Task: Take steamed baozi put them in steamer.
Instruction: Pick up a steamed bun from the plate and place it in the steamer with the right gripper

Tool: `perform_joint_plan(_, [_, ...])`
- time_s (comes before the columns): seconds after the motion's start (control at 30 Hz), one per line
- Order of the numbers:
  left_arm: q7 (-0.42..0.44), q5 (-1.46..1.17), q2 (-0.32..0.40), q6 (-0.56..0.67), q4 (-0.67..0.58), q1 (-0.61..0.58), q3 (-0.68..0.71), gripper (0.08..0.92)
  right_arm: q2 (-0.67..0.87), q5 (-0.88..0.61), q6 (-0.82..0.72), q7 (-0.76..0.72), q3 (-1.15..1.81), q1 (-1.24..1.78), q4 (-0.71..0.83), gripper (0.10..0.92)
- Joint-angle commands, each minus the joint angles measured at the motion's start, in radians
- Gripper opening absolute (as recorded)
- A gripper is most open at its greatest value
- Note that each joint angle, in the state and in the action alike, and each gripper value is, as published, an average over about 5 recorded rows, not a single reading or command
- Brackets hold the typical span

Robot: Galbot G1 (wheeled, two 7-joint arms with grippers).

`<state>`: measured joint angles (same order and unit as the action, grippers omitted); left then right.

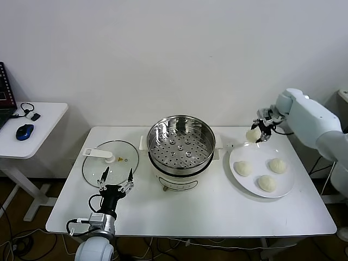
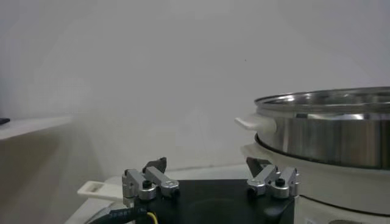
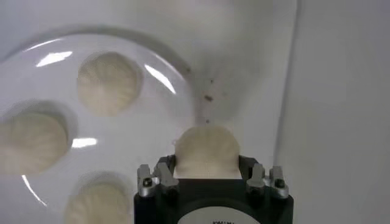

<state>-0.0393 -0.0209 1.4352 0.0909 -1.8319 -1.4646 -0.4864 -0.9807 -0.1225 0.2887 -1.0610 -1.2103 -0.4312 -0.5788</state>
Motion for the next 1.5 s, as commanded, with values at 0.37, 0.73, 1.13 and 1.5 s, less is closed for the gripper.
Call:
perform_joint_plan(0.37, [0.0, 0.003, -0.009, -0.003, -0.009, -0.005, 0.001, 0.823, -0.041, -0.304, 0.326, 0.027, -0.532, -0.495, -0.462, 0.719])
perform_joint_plan(0.73, [-0.001, 0.005, 0.009, -0.003, -0.011, -0.001, 0.002, 0.823, -0.273, -0.124, 0.579, 0.136, -0.508, -0.455, -0.345, 0.738])
perform_joint_plan(1.13, [-0.003, 0.004, 0.02, -0.002, -0.011, 0.0, -0.002, 0.823, -0.426, 0.133, 0.584, 0.219, -0.381, -0.254, -0.138, 0.74])
perform_joint_plan(1.5, [-0.003, -0.005, 0.023, -0.001, -0.004, 0.004, -0.012, 0.823, -0.484, 0.273, 0.584, 0.265, -0.318, -0.098, 0.022, 0.746])
